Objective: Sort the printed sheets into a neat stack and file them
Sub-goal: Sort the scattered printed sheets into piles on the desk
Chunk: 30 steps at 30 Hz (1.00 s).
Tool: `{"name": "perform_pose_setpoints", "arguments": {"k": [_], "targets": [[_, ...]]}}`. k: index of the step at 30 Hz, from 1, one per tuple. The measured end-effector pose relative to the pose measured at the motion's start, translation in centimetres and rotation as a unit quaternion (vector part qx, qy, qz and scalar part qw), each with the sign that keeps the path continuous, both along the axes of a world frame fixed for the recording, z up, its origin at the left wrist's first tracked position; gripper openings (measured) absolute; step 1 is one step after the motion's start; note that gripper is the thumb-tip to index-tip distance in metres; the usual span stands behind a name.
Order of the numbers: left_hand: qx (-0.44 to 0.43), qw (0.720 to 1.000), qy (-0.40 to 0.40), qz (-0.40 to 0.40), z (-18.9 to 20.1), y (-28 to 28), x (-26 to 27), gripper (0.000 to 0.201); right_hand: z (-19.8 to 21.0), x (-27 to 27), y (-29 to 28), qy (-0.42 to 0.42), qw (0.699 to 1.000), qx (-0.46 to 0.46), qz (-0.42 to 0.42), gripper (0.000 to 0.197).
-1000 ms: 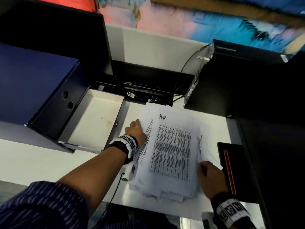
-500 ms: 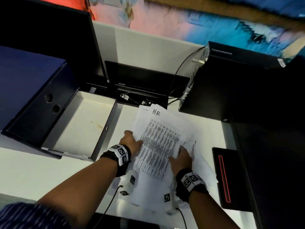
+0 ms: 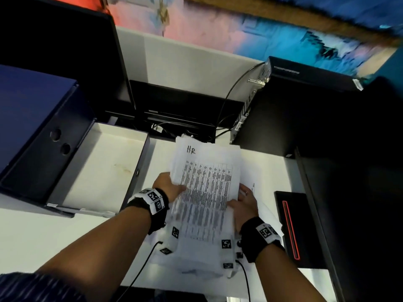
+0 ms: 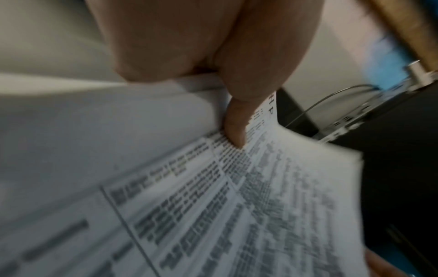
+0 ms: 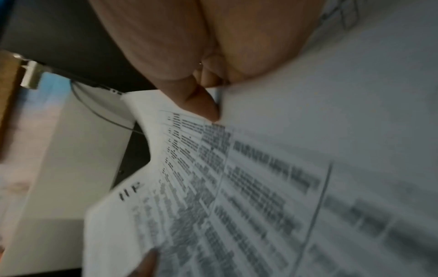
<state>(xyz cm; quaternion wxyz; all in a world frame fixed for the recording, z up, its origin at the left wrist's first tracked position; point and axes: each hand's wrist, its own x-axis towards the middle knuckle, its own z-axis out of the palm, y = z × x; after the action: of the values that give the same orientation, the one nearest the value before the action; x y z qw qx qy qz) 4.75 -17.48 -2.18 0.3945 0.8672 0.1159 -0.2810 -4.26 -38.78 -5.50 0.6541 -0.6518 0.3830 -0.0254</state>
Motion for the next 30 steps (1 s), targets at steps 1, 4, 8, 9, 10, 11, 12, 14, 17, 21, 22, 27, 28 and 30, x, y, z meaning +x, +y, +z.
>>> {"name": "perform_pose_setpoints", "arguments": {"k": [1,4,8,9,10,11,12,14,17,21,22,27,28,30], "targets": [[0.003,0.999,-0.037,0.002,0.7,0.1,0.5,0.039,0.1,0.0,-0.2,0.007,1.0,-0.017,-0.007,0.052],[0.051,0.988,-0.145,0.026,3.9,1.2,2.6,0.016,0.4,0.5,-1.3,0.127,0.962,-0.232,0.065,0.062],[0.078,0.969,-0.227,0.052,8.0,3.2,4.9,0.017,0.4,0.2,-0.4,0.249,0.858,-0.392,0.219,0.103],[0.082,0.968,-0.231,0.055,8.6,3.6,5.3,0.018,0.0,0.3,-0.3,0.255,0.85,-0.399,0.233,0.106],[0.084,0.967,-0.232,0.057,9.0,3.9,5.6,0.018,-0.2,0.3,-0.2,0.259,0.848,-0.397,0.236,0.108],[0.082,0.967,-0.234,0.056,9.3,4.2,5.8,0.018,-0.3,0.3,-0.2,0.259,0.855,-0.386,0.229,0.107],[0.077,0.967,-0.234,0.058,9.6,4.5,6.0,0.019,-0.3,0.2,-0.1,0.258,0.865,-0.372,0.213,0.104],[0.063,0.968,-0.234,0.066,9.6,4.8,6.1,0.021,-0.2,0.2,0.0,0.259,0.881,-0.353,0.178,0.094],[0.043,0.972,-0.219,0.076,9.5,4.9,6.0,0.023,0.2,0.1,1.2,0.31,0.882,-0.327,0.137,0.104],[0.029,0.974,-0.209,0.078,9.4,5.2,6.0,0.023,-0.4,0.2,3.3,0.362,0.861,-0.334,0.129,0.125],[0.03,0.974,-0.208,0.08,9.4,5.4,6.1,0.024,-0.5,0.4,3.6,0.363,0.865,-0.323,0.124,0.126],[0.033,0.976,-0.201,0.081,9.1,6.5,6.7,0.028,-1.0,1.0,3.5,0.315,0.907,-0.265,0.086,0.117],[0.036,0.975,-0.201,0.082,9.0,6.7,6.8,0.028,-0.8,0.9,3.4,0.298,0.915,-0.265,0.064,0.111],[0.043,0.975,-0.203,0.084,8.8,7.1,6.9,0.028,-0.4,0.8,3.2,0.277,0.915,-0.29,0.049,0.095]]}}
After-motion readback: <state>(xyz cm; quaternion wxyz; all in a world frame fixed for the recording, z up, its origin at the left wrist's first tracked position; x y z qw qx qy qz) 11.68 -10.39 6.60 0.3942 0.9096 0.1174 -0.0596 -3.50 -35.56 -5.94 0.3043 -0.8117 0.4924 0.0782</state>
